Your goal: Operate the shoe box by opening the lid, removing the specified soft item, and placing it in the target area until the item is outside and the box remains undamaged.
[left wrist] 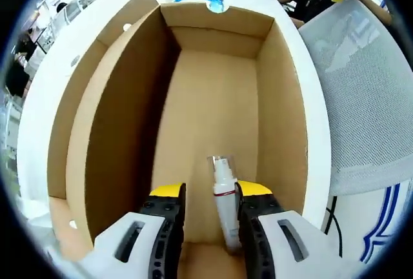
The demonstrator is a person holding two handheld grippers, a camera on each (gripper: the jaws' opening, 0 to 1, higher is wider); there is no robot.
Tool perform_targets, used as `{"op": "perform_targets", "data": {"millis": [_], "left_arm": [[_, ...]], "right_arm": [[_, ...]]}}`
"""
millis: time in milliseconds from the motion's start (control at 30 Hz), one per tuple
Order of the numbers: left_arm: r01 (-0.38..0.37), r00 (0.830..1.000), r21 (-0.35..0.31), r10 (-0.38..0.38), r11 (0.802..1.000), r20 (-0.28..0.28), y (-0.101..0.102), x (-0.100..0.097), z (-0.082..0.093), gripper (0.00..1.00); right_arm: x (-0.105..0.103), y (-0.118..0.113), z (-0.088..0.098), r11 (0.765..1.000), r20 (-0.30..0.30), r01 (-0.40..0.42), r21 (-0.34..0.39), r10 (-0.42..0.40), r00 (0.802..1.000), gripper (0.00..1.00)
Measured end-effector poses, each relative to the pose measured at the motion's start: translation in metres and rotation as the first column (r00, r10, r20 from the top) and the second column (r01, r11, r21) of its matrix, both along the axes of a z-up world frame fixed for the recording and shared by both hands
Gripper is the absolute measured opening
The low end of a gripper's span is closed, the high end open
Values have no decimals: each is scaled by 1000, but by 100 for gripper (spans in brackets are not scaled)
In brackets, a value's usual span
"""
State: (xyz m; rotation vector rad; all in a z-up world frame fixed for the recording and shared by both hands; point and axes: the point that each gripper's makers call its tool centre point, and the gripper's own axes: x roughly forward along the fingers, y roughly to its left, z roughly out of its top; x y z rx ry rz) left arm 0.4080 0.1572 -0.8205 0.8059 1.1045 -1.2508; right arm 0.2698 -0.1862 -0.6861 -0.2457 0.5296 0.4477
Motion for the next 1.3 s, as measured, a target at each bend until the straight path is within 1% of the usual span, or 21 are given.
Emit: {"op": "perform_targets", "data": {"millis": [67,133,233,333,367,433,467,533,600,767,867,933,1033,1167,1267,1300], "left_arm": [[-15,1000,-6,15,1000,-8,0,-2,0,23],[-19,1000,-7,19,1000,-12,0,-3,0,23],[-38,999,-7,38,999,-31,-1,-8,-2,26],[-54,998,-14,53,998,-38,-3,-10,-2,29],[-74,996,-22,73,997,-43,-5,-10,-1,31],[-92,995,-25,91,995,-41,-5,-10,-2,34],[-103,994,-14,103,995,-38,-4,-9,-4,37],[-99,995,-2,99,995,-33,-3,-11,-7,40],[-100,995,4,100,995,-29,-2,-12,-9,39],[-114,993,10,114,993,-14,0,-10,-12,41],[-120,993,10,120,993,-18,0,-11,-12,41],[-116,993,12,116,993,-11,0,-10,-12,40],[-109,994,26,109,994,-6,4,-11,-15,35],[-110,994,65,111,992,-3,12,-13,-22,29],[-113,994,69,113,991,2,15,-13,-23,27],[-124,992,69,124,990,3,16,-12,-24,27]], "right_arm": [[1,0,0,1000,2,4,4,-4,1000,88],[1,-1,1,1000,3,7,9,-7,1000,88],[0,0,0,1000,0,6,13,-6,1000,88],[0,0,-1,1000,-2,1,8,-1,1000,88],[0,0,-1,1000,-3,1,8,-1,1000,88],[0,0,-1,1000,-3,2,10,-2,1000,88],[0,0,0,1000,-2,2,11,-2,1000,88],[-1,1,0,1000,-2,1,10,-1,1000,87],[-1,1,0,1000,-3,0,9,0,1000,87],[-1,0,1,1000,1,3,13,-3,1000,87],[-1,0,1,1000,2,3,15,-3,1000,87],[-1,1,1,1000,2,3,16,-3,1000,87],[-1,0,1,1000,3,4,15,-4,1000,87],[-1,0,1,1000,2,5,14,-5,1000,87],[-1,0,0,1000,0,4,13,-4,1000,87],[-1,0,0,1000,-1,3,11,-3,1000,87]]}}
